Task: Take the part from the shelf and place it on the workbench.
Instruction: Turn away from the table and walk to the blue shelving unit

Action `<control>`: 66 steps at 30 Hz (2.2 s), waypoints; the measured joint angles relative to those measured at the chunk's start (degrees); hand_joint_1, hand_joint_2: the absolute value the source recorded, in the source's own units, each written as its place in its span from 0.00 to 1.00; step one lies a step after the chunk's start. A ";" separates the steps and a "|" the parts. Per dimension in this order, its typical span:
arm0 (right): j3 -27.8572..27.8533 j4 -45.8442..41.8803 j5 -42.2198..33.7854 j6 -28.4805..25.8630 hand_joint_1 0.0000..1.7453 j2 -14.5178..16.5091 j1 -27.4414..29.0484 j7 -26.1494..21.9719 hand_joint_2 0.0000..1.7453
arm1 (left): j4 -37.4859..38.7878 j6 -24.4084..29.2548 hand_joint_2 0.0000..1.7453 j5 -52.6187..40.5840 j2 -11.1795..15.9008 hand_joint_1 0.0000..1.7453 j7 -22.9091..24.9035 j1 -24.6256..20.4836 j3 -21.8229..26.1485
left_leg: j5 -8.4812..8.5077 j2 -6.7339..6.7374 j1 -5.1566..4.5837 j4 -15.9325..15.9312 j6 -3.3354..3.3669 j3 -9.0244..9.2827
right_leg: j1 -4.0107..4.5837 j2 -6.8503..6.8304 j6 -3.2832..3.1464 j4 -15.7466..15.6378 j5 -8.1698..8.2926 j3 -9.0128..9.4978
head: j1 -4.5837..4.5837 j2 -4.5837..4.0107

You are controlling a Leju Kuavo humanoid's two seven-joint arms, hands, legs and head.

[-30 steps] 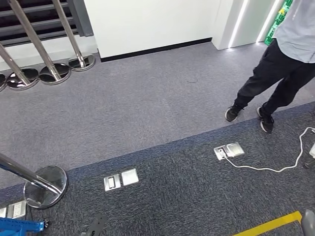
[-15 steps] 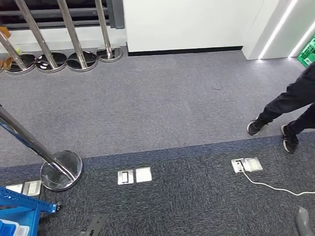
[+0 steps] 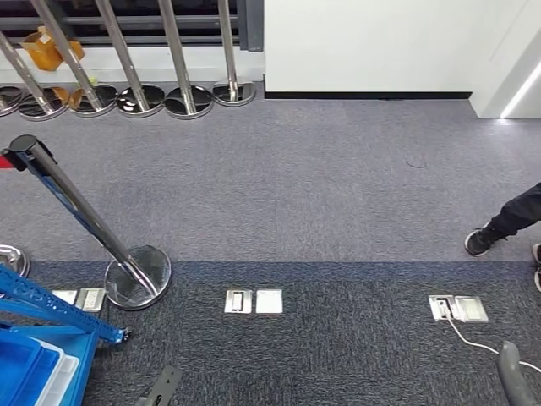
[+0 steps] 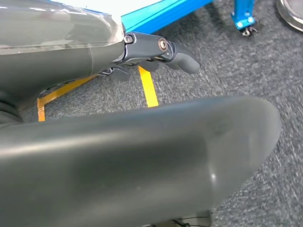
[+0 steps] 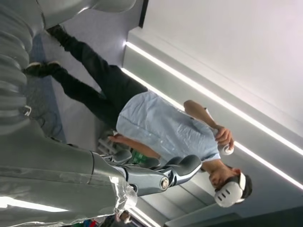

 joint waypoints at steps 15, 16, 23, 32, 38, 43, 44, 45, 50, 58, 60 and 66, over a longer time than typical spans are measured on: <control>0.60 -1.37 1.13 -1.10 0.00 -0.37 3.21 -0.08 1.00 | 0.00 -0.27 0.00 -1.36 0.40 0.00 0.38 0.24 0.00 | 4.33 2.56 0.65 -7.70 1.93 3.58 | -0.33 -2.24 3.11 7.49 -6.41 -1.54 | 0.16 0.00; 0.63 -1.46 1.22 -1.13 0.00 -0.38 3.55 -0.10 1.00 | 0.00 -0.31 0.00 -1.40 0.42 0.00 0.43 0.21 0.00 | 4.34 2.04 0.54 -7.69 2.12 3.57 | -0.30 -1.28 3.04 11.63 -8.28 -3.49 | 0.18 0.00; 0.71 -2.33 1.75 -1.45 0.00 -0.45 4.47 -0.22 1.00 | 0.00 -0.45 0.00 -1.85 0.43 0.00 0.61 0.21 -0.09 | 4.40 -2.39 -0.17 -7.55 2.25 3.88 | 0.53 3.20 0.98 3.27 -0.65 -1.36 | 0.13 0.00; 0.88 -3.29 1.55 -1.56 0.00 -0.55 5.43 -0.37 1.00 | 0.00 -0.36 0.00 -2.17 0.42 0.00 0.61 0.21 -0.20 | -2.34 0.76 0.46 5.35 -0.15 -2.67 | 0.16 -0.66 0.06 -0.29 0.17 0.01 | -0.27 0.00; 0.87 -3.34 1.49 -1.54 0.00 -0.56 5.63 -0.37 1.00 | 0.00 -0.33 0.00 -2.17 0.39 0.00 0.63 0.29 -0.22 | 3.52 4.63 1.34 -5.27 -0.98 3.18 | 0.09 -4.26 1.44 -0.07 -0.78 0.87 | -0.25 0.00; 0.91 -3.63 1.38 -1.54 0.00 -0.56 5.69 -0.43 1.00 | 0.00 -0.24 0.00 -2.20 0.36 0.00 0.61 0.44 -0.22 | 3.68 4.13 0.63 -7.63 1.18 3.96 | -0.20 -4.78 2.99 0.69 -2.12 1.22 | -0.12 0.00; 0.91 -3.69 1.32 -1.54 0.00 -0.56 5.77 -0.47 1.00 | 0.00 -0.19 0.00 -2.25 0.36 0.00 0.61 0.39 -0.22 | 3.77 3.66 0.67 -7.71 1.55 3.98 | -0.33 -3.66 3.18 2.42 -3.42 0.59 | -0.11 0.00; 0.91 -3.73 1.26 -1.53 0.00 -0.56 5.86 -0.52 1.00 | 0.00 -0.14 0.00 -2.29 0.36 0.00 0.61 0.30 -0.23 | 3.83 3.19 0.71 -7.75 1.87 4.00 | -0.39 -2.29 3.28 5.38 -5.24 -0.69 | -0.08 0.00; 0.86 -3.76 0.90 -1.38 0.00 -0.56 6.06 -0.86 1.00 | 0.00 0.01 0.00 -2.37 0.35 0.00 0.80 0.24 -0.24 | 3.82 0.25 0.14 -7.71 2.35 4.22 | -0.02 -0.27 2.37 16.01 -7.36 -6.68 | -0.07 0.00; 0.28 -3.84 0.41 -0.69 0.00 -0.47 6.05 -1.14 1.00 | 0.00 0.17 0.00 -2.22 -0.08 0.00 1.11 0.40 -0.25 | 3.84 -3.45 0.35 -7.26 1.21 3.39 | 0.38 2.71 0.66 0.58 0.17 -0.94 | -0.13 0.01; 0.08 -3.81 0.27 -0.51 0.00 -0.13 6.00 -1.32 1.00 | 0.00 0.19 0.00 -1.83 -0.08 0.00 1.02 0.33 -0.23 | 1.44 -1.33 0.25 -3.90 0.64 1.90 | 0.11 1.22 0.19 0.01 0.44 -0.74 | -0.25 0.01; -0.53 -2.81 -0.33 -0.63 0.00 1.10 4.08 -1.93 1.00 | 0.00 0.20 0.00 0.01 0.00 0.00 0.45 0.35 0.29 | -0.61 1.94 1.35 3.71 -0.94 -0.98 | -0.01 -2.91 0.43 0.02 0.15 -0.52 | -0.35 0.00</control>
